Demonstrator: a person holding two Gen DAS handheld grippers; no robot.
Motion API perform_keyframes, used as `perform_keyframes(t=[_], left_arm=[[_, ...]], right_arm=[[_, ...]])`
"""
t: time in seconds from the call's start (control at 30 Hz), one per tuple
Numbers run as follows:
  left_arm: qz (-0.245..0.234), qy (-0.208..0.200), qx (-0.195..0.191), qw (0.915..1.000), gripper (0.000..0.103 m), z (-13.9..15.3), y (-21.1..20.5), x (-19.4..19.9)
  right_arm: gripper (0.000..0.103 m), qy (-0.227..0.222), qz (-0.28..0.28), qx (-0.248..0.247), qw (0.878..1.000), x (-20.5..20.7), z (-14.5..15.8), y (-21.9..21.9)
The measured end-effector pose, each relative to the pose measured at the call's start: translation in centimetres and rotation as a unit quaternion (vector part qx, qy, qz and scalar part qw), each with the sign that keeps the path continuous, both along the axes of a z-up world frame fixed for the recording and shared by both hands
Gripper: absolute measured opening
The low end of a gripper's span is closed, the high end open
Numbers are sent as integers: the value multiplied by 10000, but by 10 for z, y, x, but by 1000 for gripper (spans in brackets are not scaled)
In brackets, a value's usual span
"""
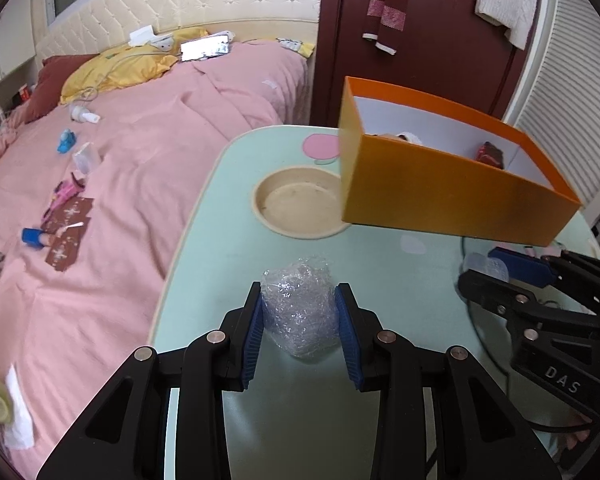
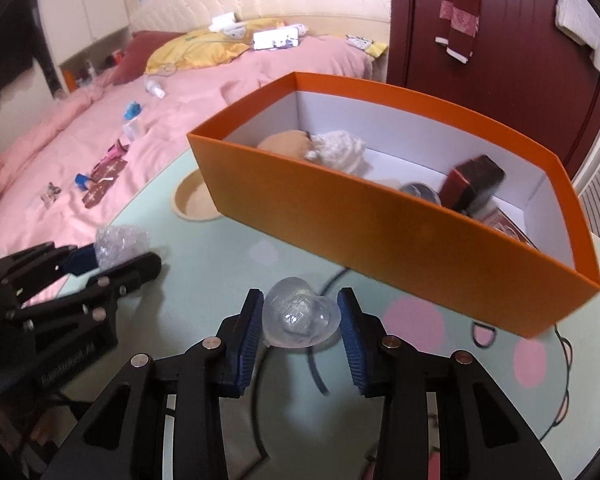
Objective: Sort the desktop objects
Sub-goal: 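Grasp the bubble-wrap bag with the left gripper while the right gripper grasps the clear heart, then hold the bubble-wrap bag and clear heart above the table with both grippers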
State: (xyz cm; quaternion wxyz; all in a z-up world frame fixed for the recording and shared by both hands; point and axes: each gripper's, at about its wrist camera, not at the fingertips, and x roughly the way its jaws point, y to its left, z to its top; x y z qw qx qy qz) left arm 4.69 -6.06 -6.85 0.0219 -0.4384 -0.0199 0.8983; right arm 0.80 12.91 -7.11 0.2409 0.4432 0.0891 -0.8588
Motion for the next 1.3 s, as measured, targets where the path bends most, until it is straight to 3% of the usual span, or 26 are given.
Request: perform_keyframes(t=[0.37,0.47,0.6,1.3], left_arm=[[-531,5,75,9986,36,0,41,2],[-544,93,-156,9984,36,-1,48,3],[-476,117,-95,9988,36,0,48,4],[-319,202,-103,9992,37,-5,48,7]], right_arm=[[37,38,-451,-109,9989,15,1,54],[37,137,-534,-102,9984,16,1,57],[37,454,-482,134,9977,22,-2,52],[40,367,-370,-34,9986,18,-3,59]])
